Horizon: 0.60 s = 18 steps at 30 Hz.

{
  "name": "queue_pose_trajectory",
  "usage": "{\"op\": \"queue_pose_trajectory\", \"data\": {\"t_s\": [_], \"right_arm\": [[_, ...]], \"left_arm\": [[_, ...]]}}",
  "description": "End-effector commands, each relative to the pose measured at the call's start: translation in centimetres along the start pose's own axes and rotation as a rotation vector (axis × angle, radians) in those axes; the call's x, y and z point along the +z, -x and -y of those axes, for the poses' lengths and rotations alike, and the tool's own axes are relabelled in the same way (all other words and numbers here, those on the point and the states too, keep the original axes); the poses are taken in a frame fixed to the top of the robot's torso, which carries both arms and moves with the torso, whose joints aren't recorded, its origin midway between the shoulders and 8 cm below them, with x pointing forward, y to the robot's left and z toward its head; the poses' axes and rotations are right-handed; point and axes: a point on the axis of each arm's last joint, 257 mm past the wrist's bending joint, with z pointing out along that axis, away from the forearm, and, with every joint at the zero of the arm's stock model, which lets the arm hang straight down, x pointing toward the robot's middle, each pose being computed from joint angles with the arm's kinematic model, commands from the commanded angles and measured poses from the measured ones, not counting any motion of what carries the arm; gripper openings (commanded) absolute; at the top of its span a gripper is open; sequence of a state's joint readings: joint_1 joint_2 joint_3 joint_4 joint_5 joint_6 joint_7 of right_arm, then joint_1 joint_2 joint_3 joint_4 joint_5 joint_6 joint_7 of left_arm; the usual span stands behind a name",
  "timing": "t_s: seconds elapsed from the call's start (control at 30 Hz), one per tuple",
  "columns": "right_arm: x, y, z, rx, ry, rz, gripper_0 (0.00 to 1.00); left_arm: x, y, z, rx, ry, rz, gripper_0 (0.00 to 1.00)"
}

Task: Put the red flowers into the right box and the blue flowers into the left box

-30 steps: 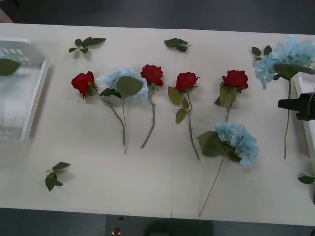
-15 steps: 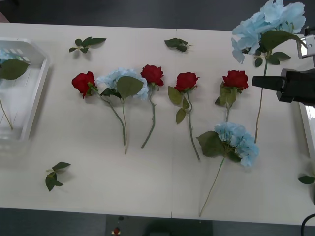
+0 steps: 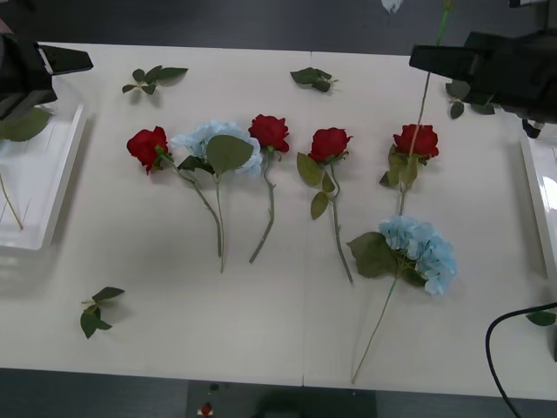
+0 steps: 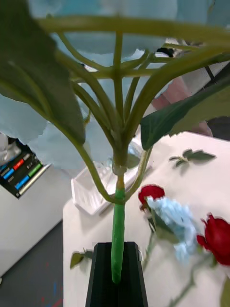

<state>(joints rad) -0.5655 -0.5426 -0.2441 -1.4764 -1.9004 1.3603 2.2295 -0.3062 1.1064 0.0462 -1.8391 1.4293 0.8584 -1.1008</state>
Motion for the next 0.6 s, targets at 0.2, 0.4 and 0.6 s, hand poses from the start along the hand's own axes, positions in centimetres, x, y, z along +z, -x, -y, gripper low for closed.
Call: {"op": "queue_pose_trajectory", "data": {"t_s": [0.2,0.4,0.6], "right_arm": [[5.9,3.4,-4.8,-0.020,0.117,0.081,0.00],[8.2,3.7,-7.3,0.046,0.163,0.088,0.00],[9.6,4.2,-9.1,0.050,0.198,0.102,0.00]], "left_arm": [[-0.7,-6.0,12.3,-0.043,-0.325,-0.058,1.00],[0.2,-10.2,18.5,-0.030,-0.469,-0.107,1.00],[2.2,-12.8,22.5,0.023,-0.525,-0.141,1.00]]}}
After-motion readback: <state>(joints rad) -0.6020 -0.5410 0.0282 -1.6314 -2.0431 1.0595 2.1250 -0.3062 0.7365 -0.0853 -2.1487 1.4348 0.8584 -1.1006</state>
